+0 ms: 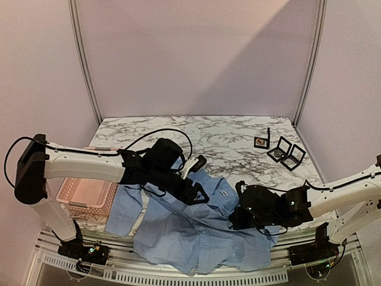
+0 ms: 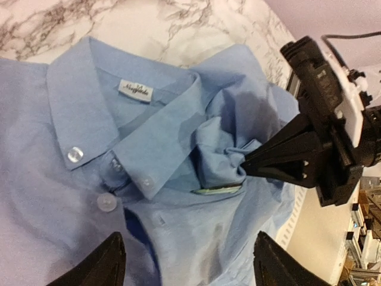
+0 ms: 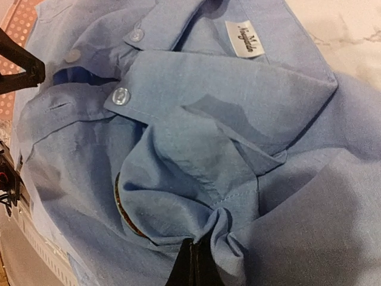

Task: Remove the brooch from the garment
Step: Adjust the flattened clothing at the center of the board.

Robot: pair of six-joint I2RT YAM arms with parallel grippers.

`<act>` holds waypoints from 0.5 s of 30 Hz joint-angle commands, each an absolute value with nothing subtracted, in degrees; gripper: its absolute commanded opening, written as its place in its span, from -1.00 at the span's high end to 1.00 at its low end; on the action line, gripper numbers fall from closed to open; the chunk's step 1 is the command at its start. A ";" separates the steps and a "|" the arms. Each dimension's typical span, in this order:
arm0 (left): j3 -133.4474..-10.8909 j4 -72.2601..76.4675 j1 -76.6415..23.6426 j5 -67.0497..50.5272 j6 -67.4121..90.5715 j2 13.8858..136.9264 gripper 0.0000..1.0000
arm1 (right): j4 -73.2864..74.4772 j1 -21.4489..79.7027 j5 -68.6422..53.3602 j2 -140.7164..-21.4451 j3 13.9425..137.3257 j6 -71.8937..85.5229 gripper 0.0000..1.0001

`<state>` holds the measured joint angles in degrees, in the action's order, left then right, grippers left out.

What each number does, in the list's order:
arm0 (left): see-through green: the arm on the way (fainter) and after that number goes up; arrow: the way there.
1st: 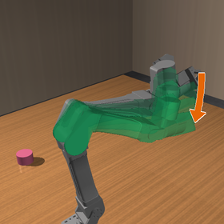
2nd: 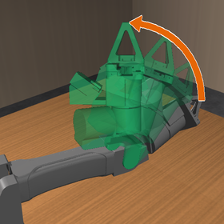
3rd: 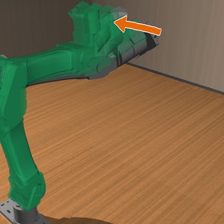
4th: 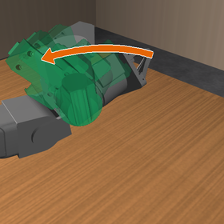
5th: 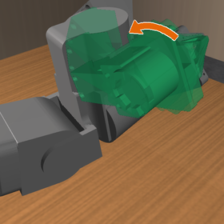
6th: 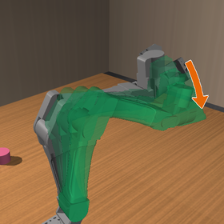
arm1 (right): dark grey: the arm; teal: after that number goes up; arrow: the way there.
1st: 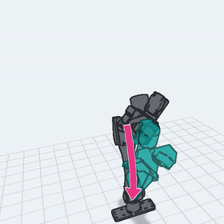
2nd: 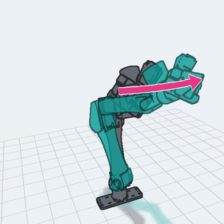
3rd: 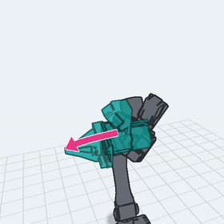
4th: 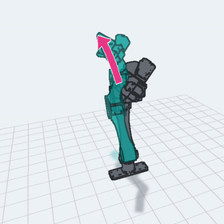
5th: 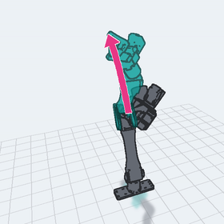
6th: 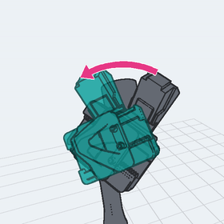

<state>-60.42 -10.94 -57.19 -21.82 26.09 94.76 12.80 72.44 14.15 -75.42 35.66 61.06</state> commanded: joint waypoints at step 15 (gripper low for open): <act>-60.18 -13.83 -57.75 -25.67 25.81 99.26 -0.21 | 26.81 75.03 19.67 -74.30 46.14 61.71 0.33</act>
<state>-59.53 -14.06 -57.49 -23.49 26.13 97.54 22.35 74.63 17.80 -75.75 42.02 64.12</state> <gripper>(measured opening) 0.674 0.329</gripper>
